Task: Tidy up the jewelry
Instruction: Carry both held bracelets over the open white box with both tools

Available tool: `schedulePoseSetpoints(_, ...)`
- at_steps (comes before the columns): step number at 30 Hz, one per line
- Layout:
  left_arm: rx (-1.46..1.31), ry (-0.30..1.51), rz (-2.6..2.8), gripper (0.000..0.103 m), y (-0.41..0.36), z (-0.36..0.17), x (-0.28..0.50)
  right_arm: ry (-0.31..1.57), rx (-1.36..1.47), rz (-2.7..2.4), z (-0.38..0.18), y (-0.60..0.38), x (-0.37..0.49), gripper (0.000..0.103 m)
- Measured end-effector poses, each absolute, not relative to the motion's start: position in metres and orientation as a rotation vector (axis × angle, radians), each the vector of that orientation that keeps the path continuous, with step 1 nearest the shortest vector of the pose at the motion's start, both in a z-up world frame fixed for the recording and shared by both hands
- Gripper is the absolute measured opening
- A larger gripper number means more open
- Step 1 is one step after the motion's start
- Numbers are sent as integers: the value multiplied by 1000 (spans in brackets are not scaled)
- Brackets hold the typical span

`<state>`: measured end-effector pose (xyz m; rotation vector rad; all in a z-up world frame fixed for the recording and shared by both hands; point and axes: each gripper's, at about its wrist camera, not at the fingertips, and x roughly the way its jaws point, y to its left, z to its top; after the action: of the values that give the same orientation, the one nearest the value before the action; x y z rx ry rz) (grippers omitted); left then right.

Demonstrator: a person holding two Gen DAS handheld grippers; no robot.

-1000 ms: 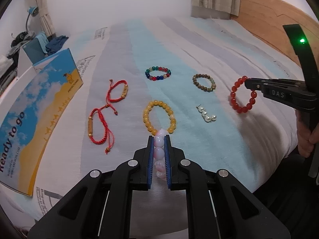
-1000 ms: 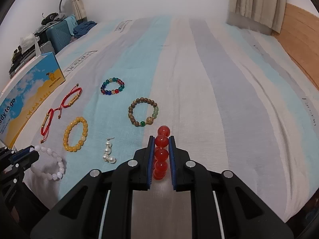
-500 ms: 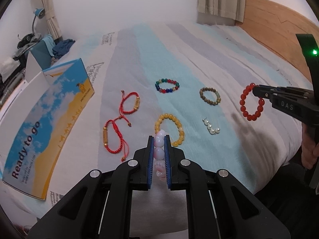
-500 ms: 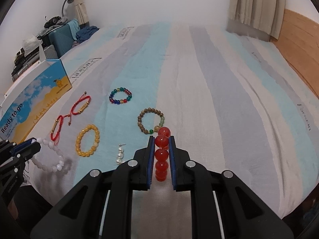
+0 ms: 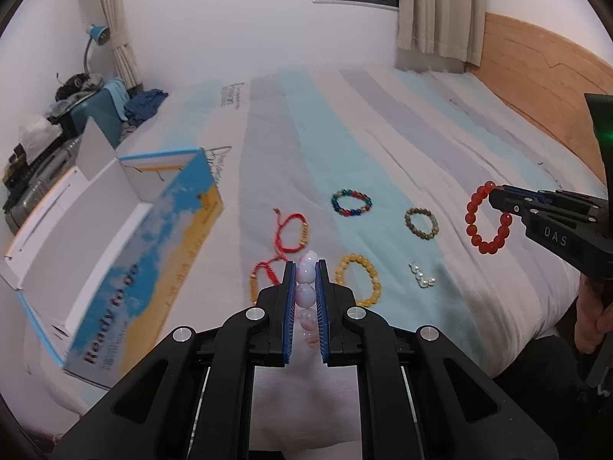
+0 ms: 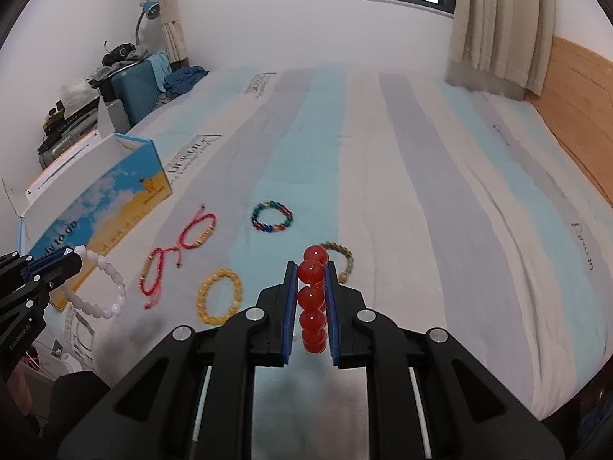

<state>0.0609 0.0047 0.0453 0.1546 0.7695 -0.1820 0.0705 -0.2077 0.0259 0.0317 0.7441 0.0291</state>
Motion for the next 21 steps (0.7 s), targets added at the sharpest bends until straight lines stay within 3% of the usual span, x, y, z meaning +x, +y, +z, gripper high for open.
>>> schedulePoseSetpoints(21, 109, 722, -104, 9, 75, 104, 52, 691, -9, 136, 86, -122, 77, 13)
